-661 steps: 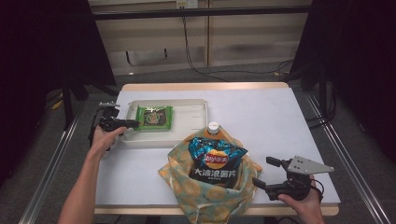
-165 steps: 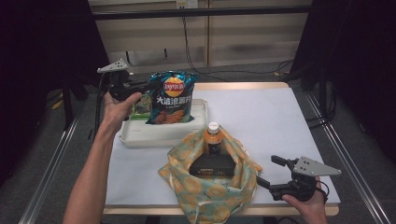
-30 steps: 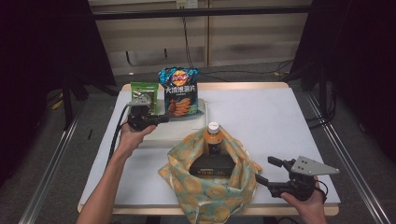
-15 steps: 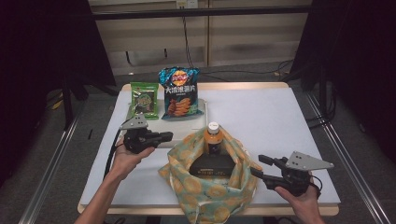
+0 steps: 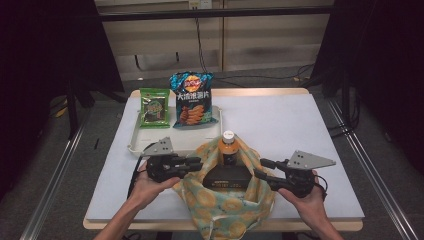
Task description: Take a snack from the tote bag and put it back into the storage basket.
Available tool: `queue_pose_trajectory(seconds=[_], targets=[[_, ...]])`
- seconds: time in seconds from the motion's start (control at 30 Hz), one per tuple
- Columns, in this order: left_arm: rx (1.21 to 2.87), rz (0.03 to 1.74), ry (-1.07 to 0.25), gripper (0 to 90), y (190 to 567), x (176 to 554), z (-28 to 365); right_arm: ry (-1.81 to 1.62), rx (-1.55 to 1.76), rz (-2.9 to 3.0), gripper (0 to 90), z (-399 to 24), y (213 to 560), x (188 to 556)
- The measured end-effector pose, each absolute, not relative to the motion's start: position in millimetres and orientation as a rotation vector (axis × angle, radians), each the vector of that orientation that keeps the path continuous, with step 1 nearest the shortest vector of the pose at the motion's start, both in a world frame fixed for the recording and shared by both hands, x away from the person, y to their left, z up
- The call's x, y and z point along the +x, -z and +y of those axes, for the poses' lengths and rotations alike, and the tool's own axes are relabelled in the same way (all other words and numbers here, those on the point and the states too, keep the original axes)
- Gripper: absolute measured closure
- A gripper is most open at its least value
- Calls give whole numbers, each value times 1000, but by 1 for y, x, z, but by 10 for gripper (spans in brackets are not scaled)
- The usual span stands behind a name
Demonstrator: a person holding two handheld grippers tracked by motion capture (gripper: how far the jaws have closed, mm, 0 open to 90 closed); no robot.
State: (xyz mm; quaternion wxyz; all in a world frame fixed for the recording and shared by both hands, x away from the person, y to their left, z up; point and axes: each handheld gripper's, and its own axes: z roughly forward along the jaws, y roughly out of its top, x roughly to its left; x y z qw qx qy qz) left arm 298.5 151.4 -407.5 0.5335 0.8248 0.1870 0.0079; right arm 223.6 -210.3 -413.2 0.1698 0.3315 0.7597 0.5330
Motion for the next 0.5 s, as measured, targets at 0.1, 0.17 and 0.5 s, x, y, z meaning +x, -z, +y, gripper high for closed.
queue_pose_trajectory(seconds=[0.1,0.17,0.5], targets=[[2021,452,-49,598,412,297,144,-1515,965,2168,453,-207,420,227],[2042,465,-37,552,420,298,137,-1501,971,2176,445,-206,424,227],[2120,521,-93,435,444,298,152,-1475,979,2195,380,-200,434,227]])
